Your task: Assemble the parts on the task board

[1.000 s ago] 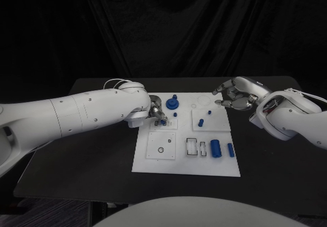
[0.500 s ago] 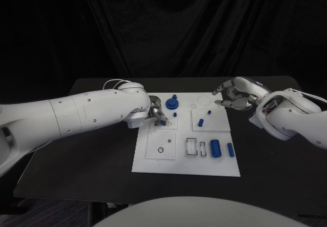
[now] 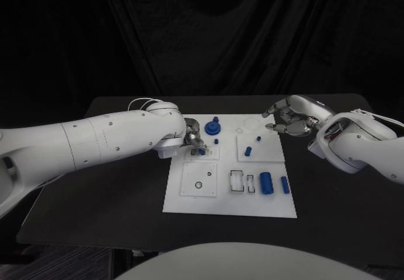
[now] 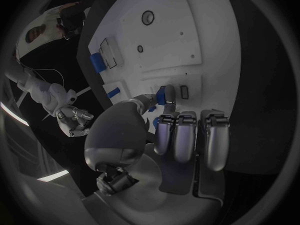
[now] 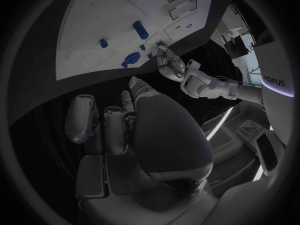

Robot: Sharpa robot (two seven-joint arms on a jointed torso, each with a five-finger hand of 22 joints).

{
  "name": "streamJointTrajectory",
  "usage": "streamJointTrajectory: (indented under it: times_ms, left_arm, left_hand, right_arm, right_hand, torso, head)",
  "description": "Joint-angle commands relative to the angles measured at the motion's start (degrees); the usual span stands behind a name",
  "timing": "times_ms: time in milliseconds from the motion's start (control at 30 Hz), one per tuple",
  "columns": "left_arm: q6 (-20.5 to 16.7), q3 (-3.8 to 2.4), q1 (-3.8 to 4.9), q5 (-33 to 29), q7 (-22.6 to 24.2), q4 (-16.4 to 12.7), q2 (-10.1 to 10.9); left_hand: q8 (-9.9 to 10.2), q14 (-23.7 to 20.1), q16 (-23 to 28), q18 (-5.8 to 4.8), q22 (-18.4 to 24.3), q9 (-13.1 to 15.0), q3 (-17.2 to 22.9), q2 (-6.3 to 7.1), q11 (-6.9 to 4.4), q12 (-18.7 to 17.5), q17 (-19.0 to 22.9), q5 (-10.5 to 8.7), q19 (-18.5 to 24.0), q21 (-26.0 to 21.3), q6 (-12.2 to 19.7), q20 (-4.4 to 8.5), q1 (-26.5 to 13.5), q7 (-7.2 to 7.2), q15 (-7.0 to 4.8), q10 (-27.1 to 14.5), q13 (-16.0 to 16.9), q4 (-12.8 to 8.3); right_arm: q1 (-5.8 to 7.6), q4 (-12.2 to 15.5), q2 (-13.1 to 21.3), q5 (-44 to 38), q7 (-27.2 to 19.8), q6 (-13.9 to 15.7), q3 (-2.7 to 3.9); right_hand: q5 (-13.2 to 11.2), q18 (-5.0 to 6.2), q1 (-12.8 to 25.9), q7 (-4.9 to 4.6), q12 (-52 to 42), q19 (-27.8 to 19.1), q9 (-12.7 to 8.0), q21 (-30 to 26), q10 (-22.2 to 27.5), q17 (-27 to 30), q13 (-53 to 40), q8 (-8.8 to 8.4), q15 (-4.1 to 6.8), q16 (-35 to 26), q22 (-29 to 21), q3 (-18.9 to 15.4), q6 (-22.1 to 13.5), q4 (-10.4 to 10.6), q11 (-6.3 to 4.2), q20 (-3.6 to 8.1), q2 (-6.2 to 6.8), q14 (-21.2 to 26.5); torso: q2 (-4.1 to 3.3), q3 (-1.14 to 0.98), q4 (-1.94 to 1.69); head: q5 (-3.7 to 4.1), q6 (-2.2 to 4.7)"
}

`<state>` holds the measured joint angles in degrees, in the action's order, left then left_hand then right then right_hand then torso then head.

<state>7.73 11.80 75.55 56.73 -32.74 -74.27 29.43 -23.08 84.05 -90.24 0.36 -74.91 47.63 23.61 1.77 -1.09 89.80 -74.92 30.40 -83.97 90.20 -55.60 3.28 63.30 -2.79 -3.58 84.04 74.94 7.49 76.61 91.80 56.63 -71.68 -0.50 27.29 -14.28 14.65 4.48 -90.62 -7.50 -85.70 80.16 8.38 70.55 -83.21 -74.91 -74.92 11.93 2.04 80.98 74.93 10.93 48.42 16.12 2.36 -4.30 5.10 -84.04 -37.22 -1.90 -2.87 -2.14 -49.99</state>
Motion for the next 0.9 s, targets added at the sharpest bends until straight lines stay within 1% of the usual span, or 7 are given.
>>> streamJointTrajectory:
  times_ms: [33,300,667,900]
  left_arm:
    - [0.92,0.30,-0.65,-0.08,0.35,0.03,-0.26]
    - [0.73,0.30,-0.81,-0.08,0.63,0.38,-0.55]
    - [0.48,0.29,-1.34,-0.08,0.95,0.48,-0.82]
    - [0.37,0.29,-1.47,-0.08,1.02,0.69,-0.92]
  left_hand:
    - [0.29,5.95,0.24,-0.36,-15.09,-0.09,0.75,-0.58,-0.34,0.20,-15.08,-0.12,-6.03,-0.20,0.17,0.56,-0.16,0.40,-0.25,5.96,15.06,-0.44]
    - [0.29,5.95,0.24,-0.36,-15.09,-0.09,0.75,-0.58,-0.34,0.20,-15.08,-0.12,-6.03,-0.20,0.17,0.56,-0.16,0.40,-0.25,5.96,15.06,-0.44]
    - [0.47,5.95,0.24,-0.36,-15.09,-0.10,0.99,-0.67,-0.34,0.20,-15.08,-0.17,-6.03,-0.20,0.16,0.57,-0.17,0.38,-0.27,5.96,15.06,-0.56]
    - [0.54,5.95,0.24,-0.36,-15.09,-0.10,1.08,-0.72,-0.34,0.20,-15.08,-0.19,-6.03,-0.20,0.16,0.57,-0.19,0.37,-0.27,5.96,15.06,-0.58]
  right_arm:
    - [-0.15,-0.02,0.00,-0.34,1.00,-0.31,0.04]
    - [-0.16,-0.02,-0.01,-0.34,1.13,-0.48,0.04]
    - [-0.17,-0.03,0.00,-0.34,1.30,-0.73,0.04]
    - [-0.17,-0.07,0.02,-0.34,1.39,-0.88,0.04]
  right_hand:
    - [0.36,0.29,-0.23,-0.15,0.25,-0.02,-0.09,-0.17,0.42,-4.34,-8.61,0.09,-0.45,-0.24,5.32,0.20,0.25,-0.01,0.07,-0.23,-0.32,-2.09]
    - [0.36,0.29,-0.23,-0.15,0.25,-0.02,-0.09,-0.17,0.42,-4.34,-8.61,0.09,-0.45,-0.24,5.32,0.20,0.25,-0.01,0.07,-0.23,-0.32,-2.09]
    - [0.49,0.37,-0.28,-0.19,0.37,-0.18,-0.16,-0.53,0.58,-4.18,-8.46,0.05,-0.48,-0.38,5.16,0.26,0.20,-0.03,0.12,-0.26,-0.31,-2.02]
    - [0.49,0.37,-0.28,-0.19,0.37,-0.18,-0.16,-0.53,0.58,-4.18,-8.46,0.05,-0.48,-0.38,5.16,0.26,0.20,-0.03,0.12,-0.26,-0.31,-2.02]
  torso:
    - [0.00,-0.03,-0.06]
    - [-0.08,0.01,0.05]
    - [-0.07,-0.01,0.00]
    - [-0.05,0.02,0.01]
  head:
    - [0.08,-0.01]
    - [-0.07,-0.01]
    - [-0.13,-0.01]
    - [-0.16,-0.01]
